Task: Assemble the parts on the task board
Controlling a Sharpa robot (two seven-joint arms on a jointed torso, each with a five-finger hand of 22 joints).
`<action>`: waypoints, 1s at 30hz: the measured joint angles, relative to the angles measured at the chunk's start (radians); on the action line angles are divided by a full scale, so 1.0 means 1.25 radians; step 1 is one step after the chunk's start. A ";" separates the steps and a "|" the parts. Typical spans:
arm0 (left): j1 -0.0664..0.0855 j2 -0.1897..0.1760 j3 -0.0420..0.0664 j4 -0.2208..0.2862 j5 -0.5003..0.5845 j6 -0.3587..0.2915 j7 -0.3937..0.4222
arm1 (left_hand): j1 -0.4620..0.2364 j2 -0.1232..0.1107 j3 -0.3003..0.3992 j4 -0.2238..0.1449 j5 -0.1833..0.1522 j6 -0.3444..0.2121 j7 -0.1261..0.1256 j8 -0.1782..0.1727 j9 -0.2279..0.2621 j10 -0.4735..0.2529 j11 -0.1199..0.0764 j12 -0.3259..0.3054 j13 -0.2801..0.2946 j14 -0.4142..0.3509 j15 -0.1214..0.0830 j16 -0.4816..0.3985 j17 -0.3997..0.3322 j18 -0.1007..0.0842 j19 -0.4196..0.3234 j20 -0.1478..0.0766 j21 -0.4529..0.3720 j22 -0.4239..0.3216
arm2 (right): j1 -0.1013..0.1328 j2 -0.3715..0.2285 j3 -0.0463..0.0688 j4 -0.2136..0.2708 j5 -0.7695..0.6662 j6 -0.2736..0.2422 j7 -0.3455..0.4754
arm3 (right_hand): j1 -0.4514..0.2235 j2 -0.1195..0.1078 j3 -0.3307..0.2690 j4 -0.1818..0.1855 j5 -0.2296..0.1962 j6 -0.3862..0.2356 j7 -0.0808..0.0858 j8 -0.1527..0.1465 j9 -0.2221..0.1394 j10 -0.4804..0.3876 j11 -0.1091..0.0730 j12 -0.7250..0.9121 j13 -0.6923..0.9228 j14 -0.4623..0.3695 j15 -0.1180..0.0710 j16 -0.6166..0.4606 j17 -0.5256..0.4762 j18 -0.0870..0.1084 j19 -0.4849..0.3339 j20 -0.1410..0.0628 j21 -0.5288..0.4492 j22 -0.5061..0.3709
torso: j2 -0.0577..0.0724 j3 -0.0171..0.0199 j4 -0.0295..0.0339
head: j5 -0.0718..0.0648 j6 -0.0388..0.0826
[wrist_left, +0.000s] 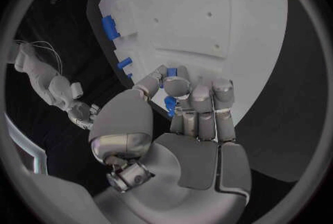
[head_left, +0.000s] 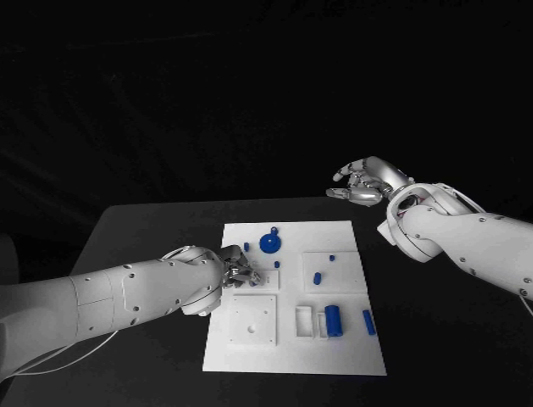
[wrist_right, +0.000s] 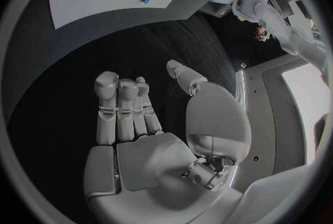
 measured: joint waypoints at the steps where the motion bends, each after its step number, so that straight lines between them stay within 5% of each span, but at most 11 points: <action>1: 0.000 0.000 0.000 0.000 0.001 0.000 0.000 | 0.000 0.000 0.000 0.000 0.000 0.000 0.000 0.000 0.000 0.000 0.000 0.000 0.000 0.000 0.000 0.000 0.000 0.000 0.000 0.000 0.000 0.000 | 0.000 0.000 0.000 0.000 0.000 0.000 0.000 | 0.000 0.000 0.000 0.000 0.000 0.000 0.000 0.000 0.000 0.000 0.000 0.000 -0.001 0.000 0.000 0.000 0.000 0.000 0.000 0.000 -0.003 0.000 | 0.000 0.0000 -0.0002 | 0.000 0.000; 30: -0.001 -0.018 0.000 0.014 0.063 0.007 0.013 | -0.008 0.034 0.001 0.003 0.000 0.000 0.000 -0.022 0.003 -0.014 0.010 -0.013 -0.008 -0.002 -0.004 -0.009 -0.012 0.000 -0.006 0.000 -0.004 0.002 | -0.001 0.004 0.000 -0.011 0.005 0.013 -0.001 | 0.000 0.000 -0.004 0.004 0.000 0.001 0.002 0.000 -0.001 -0.003 0.003 0.003 -0.004 0.000 0.000 0.000 0.000 0.000 0.001 0.001 -0.003 0.001 | -0.001 0.0004 0.0012 | -0.005 0.000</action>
